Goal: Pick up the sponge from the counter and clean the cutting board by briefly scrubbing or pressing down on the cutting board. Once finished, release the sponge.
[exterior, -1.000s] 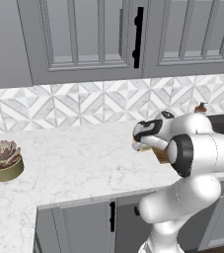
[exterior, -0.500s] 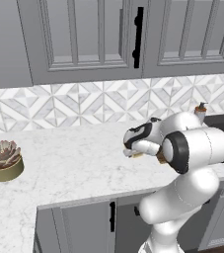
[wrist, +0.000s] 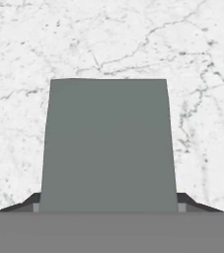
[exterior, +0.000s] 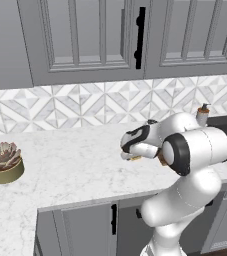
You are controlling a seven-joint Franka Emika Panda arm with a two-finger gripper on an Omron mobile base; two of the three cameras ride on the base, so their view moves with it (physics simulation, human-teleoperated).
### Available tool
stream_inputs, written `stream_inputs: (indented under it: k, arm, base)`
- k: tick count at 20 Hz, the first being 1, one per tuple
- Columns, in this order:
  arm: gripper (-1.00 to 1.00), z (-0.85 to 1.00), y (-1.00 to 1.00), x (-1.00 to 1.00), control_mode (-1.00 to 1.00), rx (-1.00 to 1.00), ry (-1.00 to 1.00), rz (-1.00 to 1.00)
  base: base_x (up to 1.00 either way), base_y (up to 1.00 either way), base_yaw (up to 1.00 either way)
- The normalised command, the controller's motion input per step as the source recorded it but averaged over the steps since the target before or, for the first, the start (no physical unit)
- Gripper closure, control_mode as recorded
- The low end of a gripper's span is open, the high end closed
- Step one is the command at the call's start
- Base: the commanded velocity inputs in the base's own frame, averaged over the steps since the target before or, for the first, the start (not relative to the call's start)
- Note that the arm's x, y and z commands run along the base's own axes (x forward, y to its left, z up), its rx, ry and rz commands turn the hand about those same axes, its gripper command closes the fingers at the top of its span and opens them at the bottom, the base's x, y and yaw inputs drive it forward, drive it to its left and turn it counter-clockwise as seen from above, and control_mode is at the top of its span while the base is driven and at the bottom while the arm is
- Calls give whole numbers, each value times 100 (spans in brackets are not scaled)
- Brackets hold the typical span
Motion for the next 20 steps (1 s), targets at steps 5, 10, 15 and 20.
stream_inputs:
  k: [5, 10, 15, 20]
  arm:
    - [-100, 0, 16, 0, -100, 0, 0, 0]
    - [-100, 0, 3, 0, -100, 0, 0, 0]
    - [-100, 14, 0, -4, -100, 0, 0, 0]
    - [-100, 38, 0, -41, -100, 0, 0, 0]
  base:
    - [0, 0, 0]
    - [0, 0, 0]
    - [0, 0, 0]
    - [0, 0, 0]
